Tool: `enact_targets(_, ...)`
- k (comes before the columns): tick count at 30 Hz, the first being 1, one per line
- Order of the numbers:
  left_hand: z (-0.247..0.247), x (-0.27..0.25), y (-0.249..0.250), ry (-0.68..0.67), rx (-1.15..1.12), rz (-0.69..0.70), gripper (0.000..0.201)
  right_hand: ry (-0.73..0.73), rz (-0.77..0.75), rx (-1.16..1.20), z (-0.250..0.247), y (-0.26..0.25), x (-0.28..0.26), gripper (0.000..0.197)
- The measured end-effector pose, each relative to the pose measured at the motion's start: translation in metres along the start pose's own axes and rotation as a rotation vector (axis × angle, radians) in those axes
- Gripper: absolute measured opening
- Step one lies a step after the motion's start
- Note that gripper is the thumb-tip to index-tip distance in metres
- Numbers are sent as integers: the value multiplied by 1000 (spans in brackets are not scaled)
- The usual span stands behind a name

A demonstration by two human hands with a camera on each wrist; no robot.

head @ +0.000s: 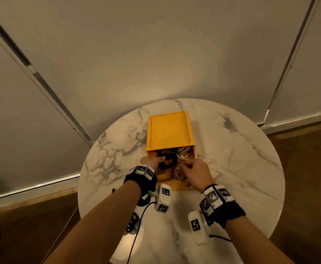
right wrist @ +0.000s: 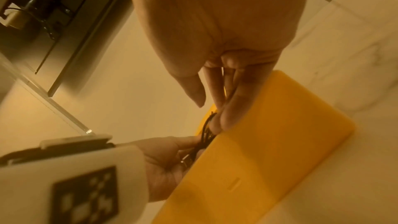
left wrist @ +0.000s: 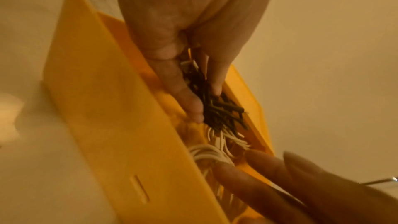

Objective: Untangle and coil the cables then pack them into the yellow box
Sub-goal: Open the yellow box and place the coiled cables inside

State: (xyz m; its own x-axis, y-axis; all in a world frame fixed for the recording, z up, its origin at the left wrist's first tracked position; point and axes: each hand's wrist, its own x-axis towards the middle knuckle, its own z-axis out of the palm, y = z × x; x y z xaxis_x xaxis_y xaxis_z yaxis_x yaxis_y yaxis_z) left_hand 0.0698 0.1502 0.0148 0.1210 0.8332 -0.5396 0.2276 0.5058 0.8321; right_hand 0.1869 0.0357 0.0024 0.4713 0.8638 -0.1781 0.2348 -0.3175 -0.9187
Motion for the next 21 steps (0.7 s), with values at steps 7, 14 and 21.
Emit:
enact_targets(7,15,20,-3,168,-47,28,16,-59,-16,-27,-1,11,2,19)
enact_targets(14,29,11,-7,159,162,67,34,-55,25,71,-2,20,-1,19)
enact_targets(21,46,9,-12,374,-55,119,15,-14,-26,-22,-1,27,2,17)
